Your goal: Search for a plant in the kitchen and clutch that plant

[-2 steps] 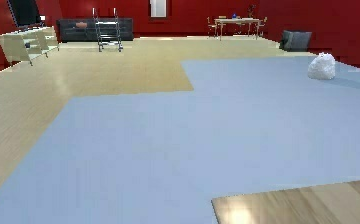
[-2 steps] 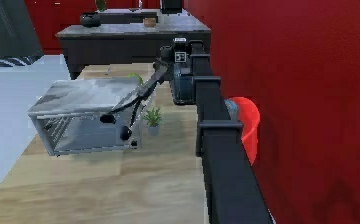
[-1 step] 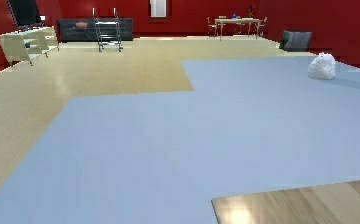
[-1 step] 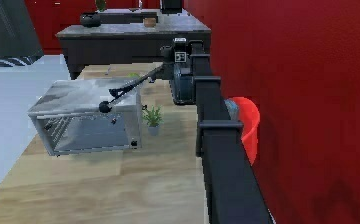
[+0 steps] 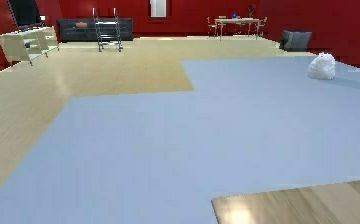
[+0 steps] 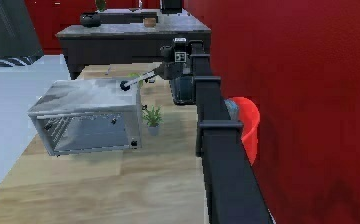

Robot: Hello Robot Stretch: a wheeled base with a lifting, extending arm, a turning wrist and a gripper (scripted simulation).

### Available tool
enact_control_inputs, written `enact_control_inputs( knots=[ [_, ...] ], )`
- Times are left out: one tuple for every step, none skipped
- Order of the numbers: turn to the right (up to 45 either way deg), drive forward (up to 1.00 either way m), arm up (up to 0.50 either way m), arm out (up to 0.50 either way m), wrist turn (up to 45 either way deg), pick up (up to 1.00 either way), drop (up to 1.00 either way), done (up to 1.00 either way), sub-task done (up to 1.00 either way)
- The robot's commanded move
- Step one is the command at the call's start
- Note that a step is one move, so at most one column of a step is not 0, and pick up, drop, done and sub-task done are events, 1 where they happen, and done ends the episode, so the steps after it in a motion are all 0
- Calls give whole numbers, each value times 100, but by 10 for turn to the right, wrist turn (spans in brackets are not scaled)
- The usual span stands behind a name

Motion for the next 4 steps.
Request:
enact_control_inputs(
  knots=[
    [0, 0, 0, 0, 30, 0, 0, 0, 0],
    [0, 0, -30, 0, 0, 0, 0, 0, 0],
    [0, 0, 0, 0, 0, 100, 0, 0, 0],
    [0, 0, 10, 0, 0, 0, 0, 0, 0]
  ],
)
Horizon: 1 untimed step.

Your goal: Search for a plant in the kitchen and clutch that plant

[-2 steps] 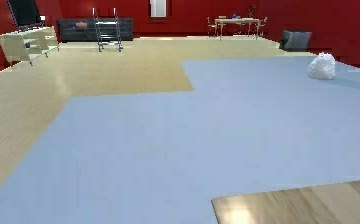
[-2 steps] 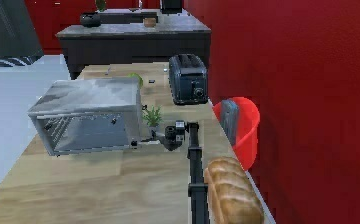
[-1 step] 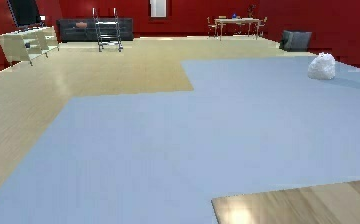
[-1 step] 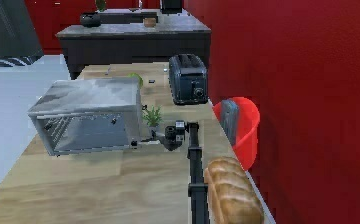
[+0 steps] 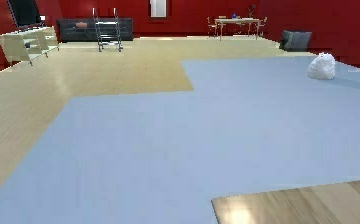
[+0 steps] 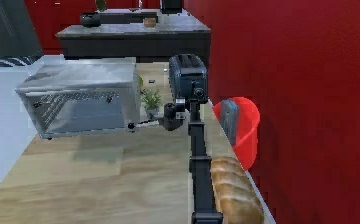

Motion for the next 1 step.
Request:
enact_control_inputs(
  knots=[
    [0, 0, 0, 0, 0, 0, 0, 100, 0]
  ],
)
